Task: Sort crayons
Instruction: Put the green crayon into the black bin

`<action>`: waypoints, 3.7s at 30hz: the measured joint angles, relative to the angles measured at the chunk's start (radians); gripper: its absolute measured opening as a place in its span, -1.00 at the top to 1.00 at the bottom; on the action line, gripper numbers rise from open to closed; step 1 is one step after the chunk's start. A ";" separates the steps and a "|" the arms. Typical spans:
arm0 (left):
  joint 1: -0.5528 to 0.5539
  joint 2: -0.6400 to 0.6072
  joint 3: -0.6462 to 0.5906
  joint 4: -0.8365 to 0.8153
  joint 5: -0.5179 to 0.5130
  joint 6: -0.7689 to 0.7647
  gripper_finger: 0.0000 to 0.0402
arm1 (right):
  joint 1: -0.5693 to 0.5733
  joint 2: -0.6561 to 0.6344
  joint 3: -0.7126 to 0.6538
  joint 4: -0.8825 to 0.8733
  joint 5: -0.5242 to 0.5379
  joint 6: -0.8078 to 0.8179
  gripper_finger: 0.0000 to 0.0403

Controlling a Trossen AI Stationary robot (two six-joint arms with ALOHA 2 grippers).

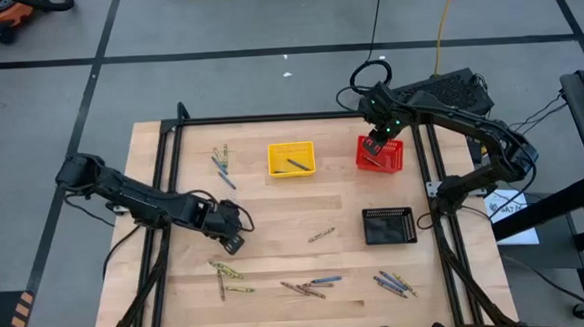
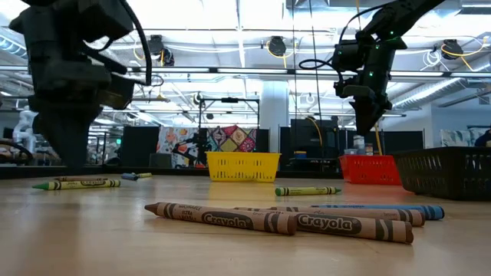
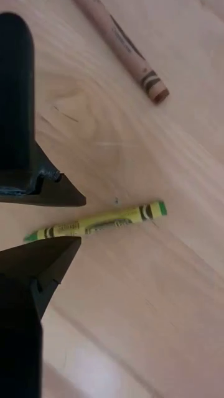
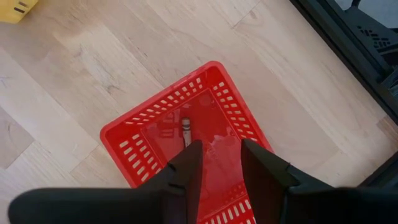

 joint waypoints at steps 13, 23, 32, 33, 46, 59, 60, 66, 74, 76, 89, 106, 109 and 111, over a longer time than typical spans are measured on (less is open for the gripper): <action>-0.001 0.082 0.003 0.018 0.000 -0.015 0.55 | 0.000 0.000 0.000 0.000 0.000 0.000 0.51; -0.010 0.057 0.052 0.048 0.012 -0.052 0.55 | 0.000 0.000 0.000 0.000 0.000 0.000 0.51; -0.042 0.059 0.075 0.040 -0.003 -0.233 0.55 | 0.000 0.000 0.000 0.000 0.000 0.000 0.51; -0.043 0.060 0.075 0.041 -0.011 -0.251 0.55 | 0.000 0.000 0.000 0.000 0.000 0.000 0.51; -0.045 0.070 0.075 0.037 -0.083 -0.335 0.55 | 0.000 0.000 0.000 0.000 0.000 -0.021 0.51; -0.045 0.183 0.078 0.048 -0.087 -0.336 0.55 | 0.000 0.000 0.000 0.000 0.000 -0.020 0.51; -0.045 0.190 0.079 0.047 -0.087 -0.335 0.55 | 0.000 0.000 0.000 0.000 0.000 -0.020 0.51; -0.046 0.208 0.080 0.031 -0.087 -0.271 0.55 | 0.000 0.000 0.000 0.000 -0.002 -0.019 0.51; -0.045 0.209 0.079 0.001 -0.080 -0.176 0.60 | 0.000 0.000 0.000 -0.001 -0.002 0.011 0.51; -0.045 0.209 0.079 -0.003 -0.080 -0.168 0.70 | 0.000 0.000 0.000 -0.001 -0.002 0.011 0.51; -0.045 0.200 0.075 -0.006 -0.061 -0.043 0.95 | 0.000 0.000 0.000 -0.003 -0.003 0.068 0.51; 0.024 -0.030 0.071 0.067 -0.140 0.110 0.96 | 0.002 0.000 0.000 -0.003 -0.302 0.004 0.51; 0.050 -0.049 0.071 0.100 -0.141 0.170 0.96 | 0.014 0.000 0.000 -0.002 -0.354 -0.001 0.51; 0.070 -0.054 0.072 0.129 -0.143 0.214 0.96 | 0.031 0.000 0.000 0.003 -0.386 -0.004 0.51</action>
